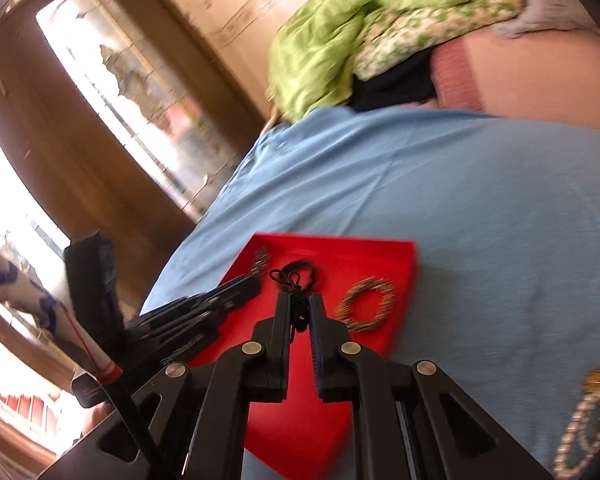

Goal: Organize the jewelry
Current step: 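Carry the hair clip and tassel bracelet with both tools over the red tray, then open the right tool to drop the tassel bracelet while the left tool releases the clip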

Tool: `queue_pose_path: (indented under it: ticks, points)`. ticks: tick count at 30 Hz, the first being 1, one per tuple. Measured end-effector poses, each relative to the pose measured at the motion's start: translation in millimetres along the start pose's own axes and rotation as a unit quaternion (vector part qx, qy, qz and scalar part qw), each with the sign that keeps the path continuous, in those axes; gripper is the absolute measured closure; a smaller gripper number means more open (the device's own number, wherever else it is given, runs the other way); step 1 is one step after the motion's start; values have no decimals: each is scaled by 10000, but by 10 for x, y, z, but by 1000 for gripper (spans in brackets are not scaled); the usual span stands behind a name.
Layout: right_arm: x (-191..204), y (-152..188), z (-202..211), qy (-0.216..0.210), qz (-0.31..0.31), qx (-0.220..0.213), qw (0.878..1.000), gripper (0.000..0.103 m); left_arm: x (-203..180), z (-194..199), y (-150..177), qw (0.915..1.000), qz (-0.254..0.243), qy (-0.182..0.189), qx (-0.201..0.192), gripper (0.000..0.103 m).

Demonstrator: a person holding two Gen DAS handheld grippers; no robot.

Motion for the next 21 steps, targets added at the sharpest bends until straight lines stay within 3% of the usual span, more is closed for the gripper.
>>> queue_pose_path:
  ticks: [8, 21]
  points:
    - [-3, 187, -400, 110, 121, 391, 9991, 93, 86, -194, 107, 9991, 101, -169, 368, 91]
    - [-153, 307, -578, 230, 96, 665, 9975, 93, 167, -309, 167, 9972, 255, -316, 634, 91]
Point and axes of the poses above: each gripper's, at about its wrist camera, not at the fingertips, and z roughly against the way its jaws point, x to its left, y to its underside, the point moved 4 cm from there along -z, roughly the way its jaws point, and after that the axes turned 4 degrees about x, right-handed, at the moved point
